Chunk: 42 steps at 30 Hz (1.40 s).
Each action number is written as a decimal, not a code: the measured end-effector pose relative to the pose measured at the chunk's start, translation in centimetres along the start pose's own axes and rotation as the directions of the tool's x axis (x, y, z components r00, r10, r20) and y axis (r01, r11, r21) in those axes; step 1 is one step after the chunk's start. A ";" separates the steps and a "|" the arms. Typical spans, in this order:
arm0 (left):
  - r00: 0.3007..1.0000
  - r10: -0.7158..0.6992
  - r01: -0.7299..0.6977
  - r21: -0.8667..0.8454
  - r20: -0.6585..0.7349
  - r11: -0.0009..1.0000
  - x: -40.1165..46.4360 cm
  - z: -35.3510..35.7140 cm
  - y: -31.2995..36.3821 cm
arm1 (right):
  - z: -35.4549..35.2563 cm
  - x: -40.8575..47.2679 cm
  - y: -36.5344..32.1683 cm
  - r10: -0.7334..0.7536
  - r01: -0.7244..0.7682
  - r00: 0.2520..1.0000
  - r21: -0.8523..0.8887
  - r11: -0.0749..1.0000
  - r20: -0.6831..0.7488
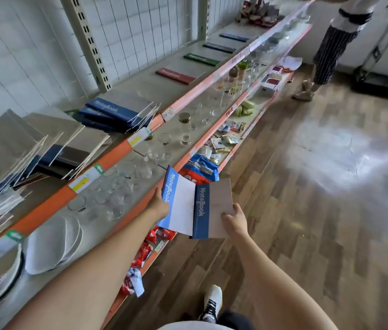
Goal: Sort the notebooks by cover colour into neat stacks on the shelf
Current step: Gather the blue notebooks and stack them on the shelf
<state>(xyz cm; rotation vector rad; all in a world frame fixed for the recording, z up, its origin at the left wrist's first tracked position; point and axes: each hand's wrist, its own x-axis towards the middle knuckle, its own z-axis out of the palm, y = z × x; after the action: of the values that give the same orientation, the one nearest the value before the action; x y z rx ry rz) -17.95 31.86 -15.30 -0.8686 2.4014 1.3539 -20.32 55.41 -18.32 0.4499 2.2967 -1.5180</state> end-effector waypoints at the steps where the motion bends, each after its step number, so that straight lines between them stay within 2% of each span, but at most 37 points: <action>1: 1.000 -0.005 0.005 0.015 -0.002 1.000 1.1 0.9 0.1 | -0.6 0.9 0.1 0.009 -0.009 1.000 0.004 1.000 -0.004; 5: 0.997 -0.050 0.053 0.048 -0.054 0.997 8.2 5.4 -1.9 | -2.9 3.9 1.2 0.057 -0.056 0.998 0.050 0.997 -0.017; 9: 0.999 -0.019 0.025 0.136 -0.047 0.990 3.9 7.1 5.3 | -5.0 6.4 2.6 0.097 -0.095 0.995 0.089 0.992 -0.025; 15: 0.997 -0.054 0.069 0.320 -0.058 0.945 5.0 10.3 8.4 | -7.6 9.4 4.1 0.193 -0.183 0.980 0.162 0.970 -0.045; 19: 0.994 -0.106 0.113 0.300 -0.040 0.947 9.0 12.1 8.7 | -8.2 11.5 4.3 0.246 -0.230 0.968 0.202 0.952 -0.055; 24: 0.994 -0.103 0.090 0.329 0.021 0.940 12.5 13.6 11.5 | -8.4 15.3 3.6 0.291 -0.270 0.954 0.225 0.936 -0.068; 34: 0.993 0.020 -0.056 0.315 0.117 0.947 24.2 15.0 19.3 | -10.4 24.0 -3.4 0.327 -0.285 0.928 0.224 0.932 -0.177; 42: 0.966 0.046 -0.126 0.311 0.255 0.942 32.2 16.4 25.2 | -11.7 30.1 -7.7 0.320 -0.266 0.912 0.224 0.938 -0.257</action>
<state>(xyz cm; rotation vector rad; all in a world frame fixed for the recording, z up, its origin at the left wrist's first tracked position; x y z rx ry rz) -59.91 43.45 -22.25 -0.4828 2.3934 0.9811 -51.77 65.41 -21.45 1.0859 2.1689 -1.5993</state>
